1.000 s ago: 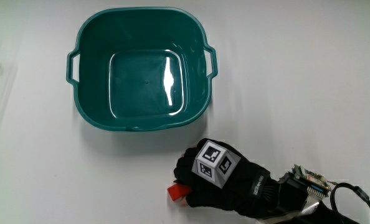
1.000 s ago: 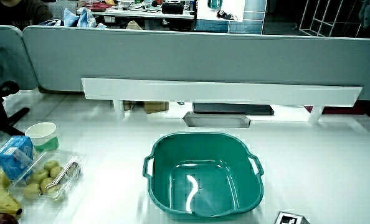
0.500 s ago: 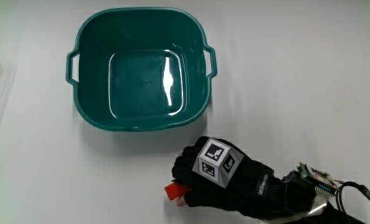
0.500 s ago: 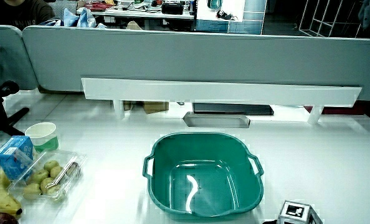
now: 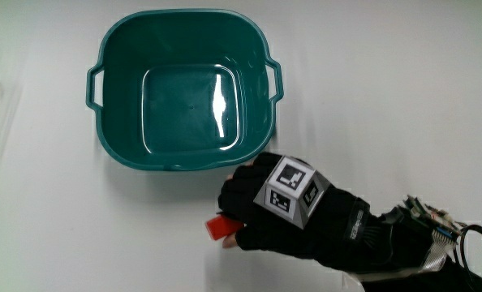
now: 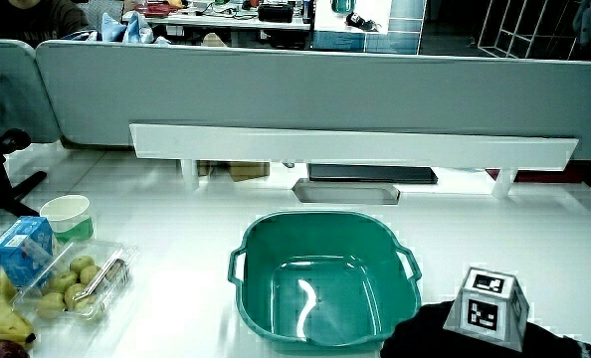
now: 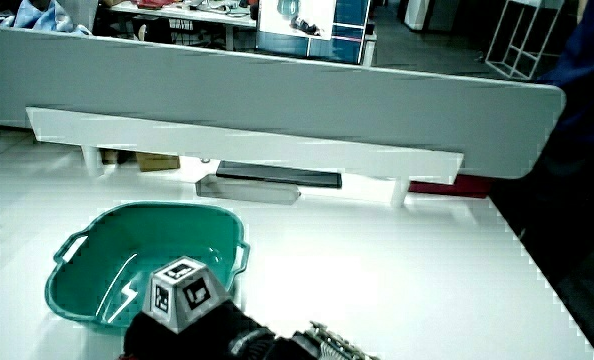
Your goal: Pick red block
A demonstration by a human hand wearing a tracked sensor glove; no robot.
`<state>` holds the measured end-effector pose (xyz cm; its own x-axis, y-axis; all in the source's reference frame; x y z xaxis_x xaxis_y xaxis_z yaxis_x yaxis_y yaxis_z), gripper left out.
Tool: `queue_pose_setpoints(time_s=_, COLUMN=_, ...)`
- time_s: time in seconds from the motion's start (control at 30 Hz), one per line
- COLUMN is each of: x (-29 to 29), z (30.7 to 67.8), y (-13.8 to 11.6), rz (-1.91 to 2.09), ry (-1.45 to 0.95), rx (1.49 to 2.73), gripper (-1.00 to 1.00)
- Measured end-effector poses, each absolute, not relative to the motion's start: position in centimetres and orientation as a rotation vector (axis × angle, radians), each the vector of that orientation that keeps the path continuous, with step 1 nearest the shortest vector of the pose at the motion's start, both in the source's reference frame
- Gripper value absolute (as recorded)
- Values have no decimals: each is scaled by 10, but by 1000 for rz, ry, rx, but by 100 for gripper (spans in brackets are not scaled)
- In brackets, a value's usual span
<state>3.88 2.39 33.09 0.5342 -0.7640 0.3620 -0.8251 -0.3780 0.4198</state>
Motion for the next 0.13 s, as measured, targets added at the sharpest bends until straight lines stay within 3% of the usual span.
queue_pose_setpoints(time_s=0.13, x=39, z=319, y=13, rz=139, ry=-1282, rx=2263, gripper=100)
